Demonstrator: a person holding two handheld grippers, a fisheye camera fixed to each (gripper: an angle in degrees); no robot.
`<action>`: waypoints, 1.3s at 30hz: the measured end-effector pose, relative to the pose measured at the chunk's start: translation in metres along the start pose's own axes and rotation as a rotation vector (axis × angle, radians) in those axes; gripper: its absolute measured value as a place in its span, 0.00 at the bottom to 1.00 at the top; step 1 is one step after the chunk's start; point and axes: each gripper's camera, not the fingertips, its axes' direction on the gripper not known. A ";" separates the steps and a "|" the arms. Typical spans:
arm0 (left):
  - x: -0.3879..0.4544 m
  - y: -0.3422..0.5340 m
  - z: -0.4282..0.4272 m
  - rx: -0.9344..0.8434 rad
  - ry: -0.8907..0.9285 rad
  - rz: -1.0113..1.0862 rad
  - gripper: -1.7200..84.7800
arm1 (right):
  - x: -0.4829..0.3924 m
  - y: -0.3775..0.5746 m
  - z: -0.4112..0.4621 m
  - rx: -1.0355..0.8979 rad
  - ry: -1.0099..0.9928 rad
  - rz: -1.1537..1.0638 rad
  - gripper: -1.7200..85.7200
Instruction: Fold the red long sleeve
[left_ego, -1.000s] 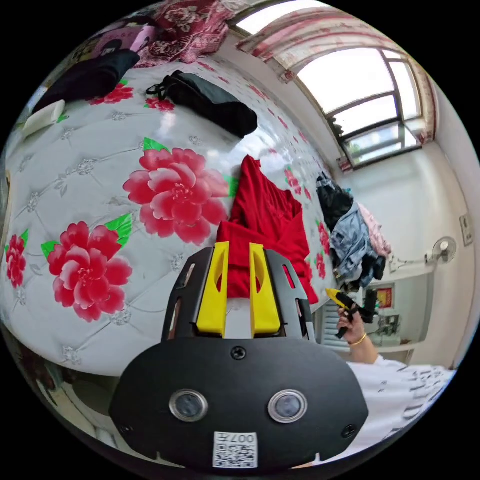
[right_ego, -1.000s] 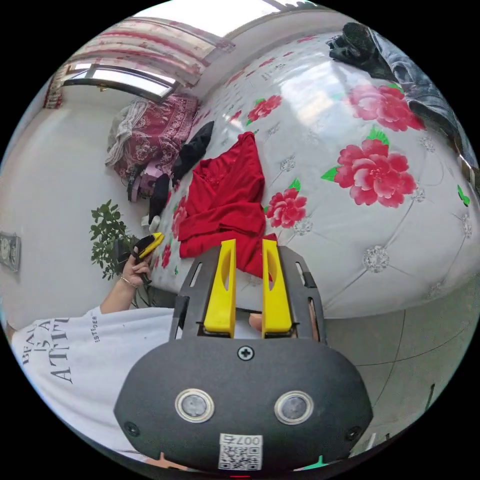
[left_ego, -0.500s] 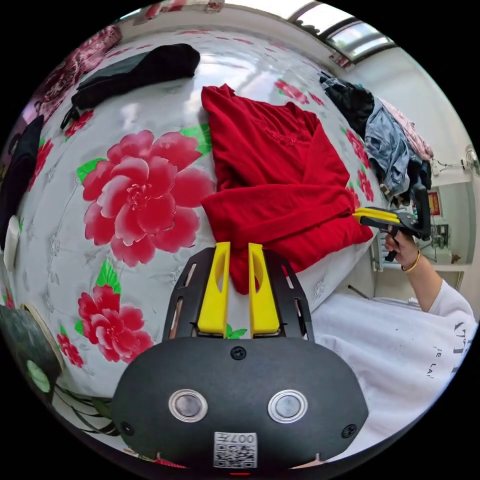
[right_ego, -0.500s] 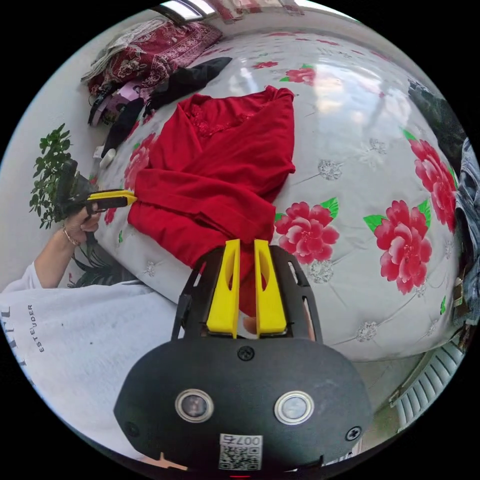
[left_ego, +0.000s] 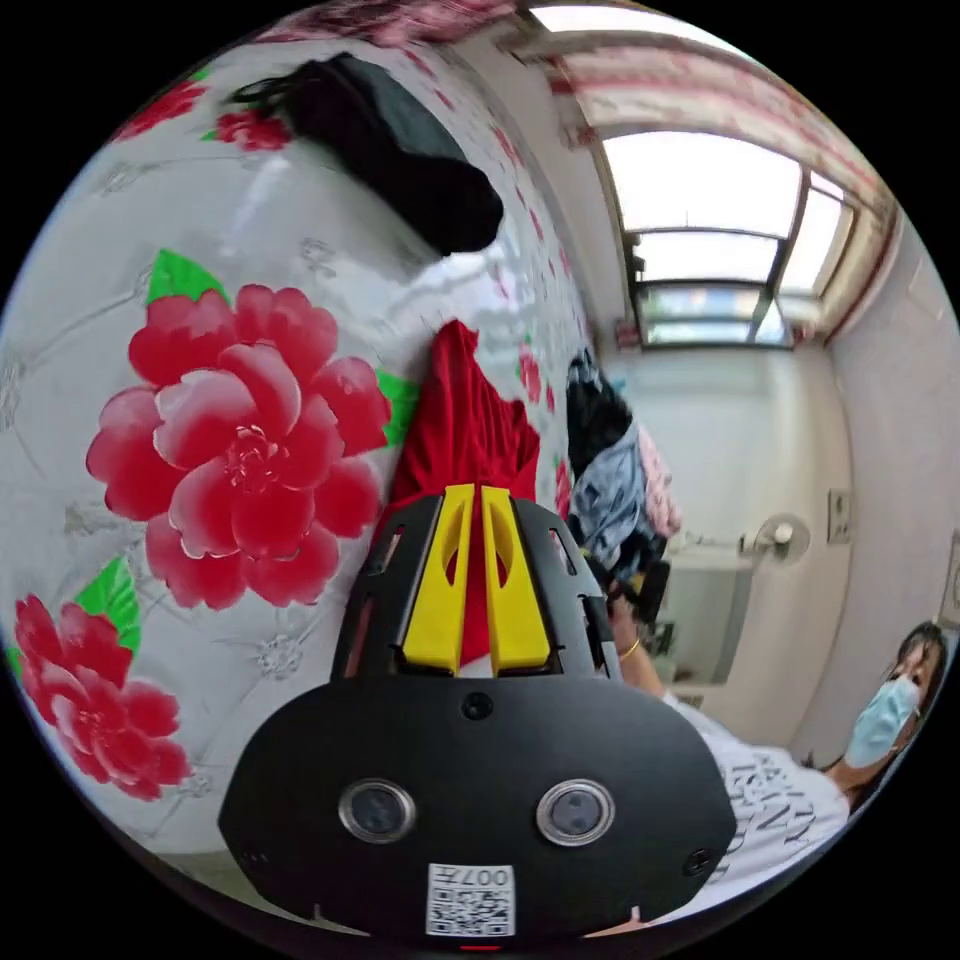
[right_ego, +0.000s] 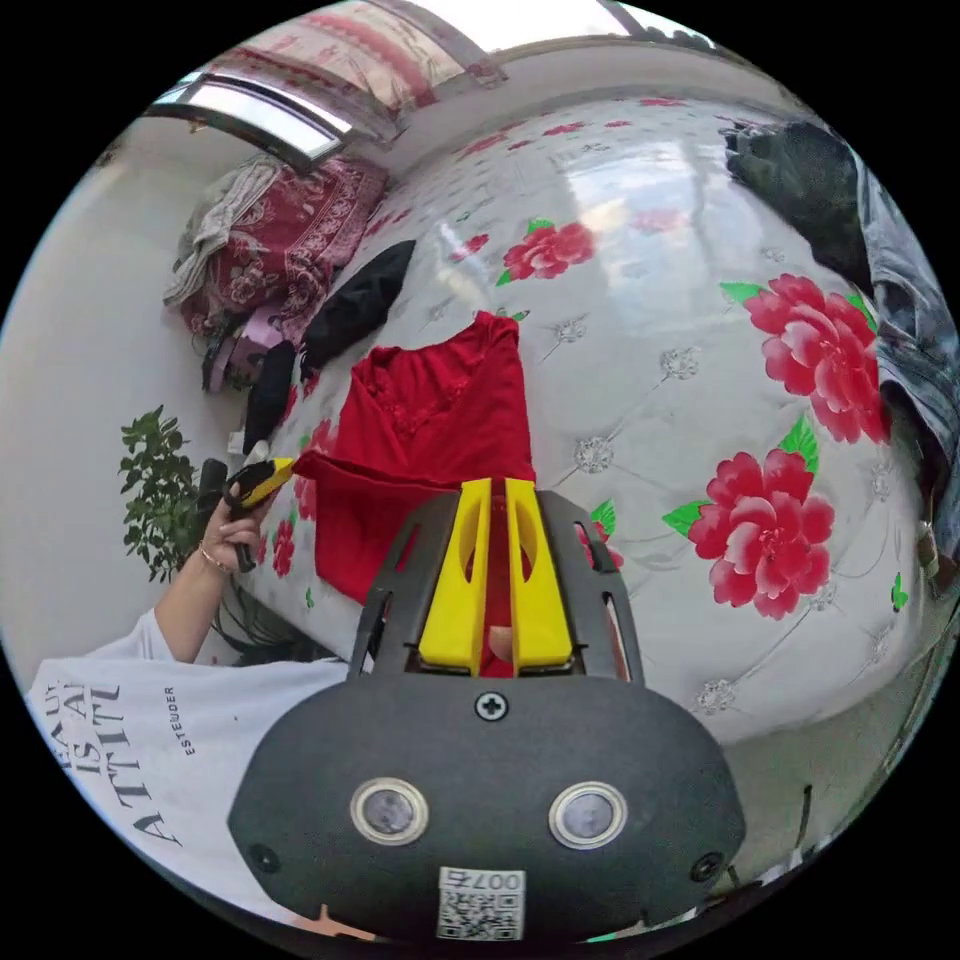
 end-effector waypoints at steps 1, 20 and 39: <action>-0.002 0.003 0.000 0.007 -0.009 -0.012 0.05 | 0.003 0.002 0.002 -0.011 -0.003 0.023 0.05; 0.085 0.203 0.114 -0.420 -0.897 1.042 0.04 | -0.102 0.147 0.074 -0.244 0.467 -0.618 0.06; 0.124 0.003 0.045 -0.099 -0.439 0.448 0.06 | -0.015 -0.018 -0.079 0.036 0.105 -0.351 0.06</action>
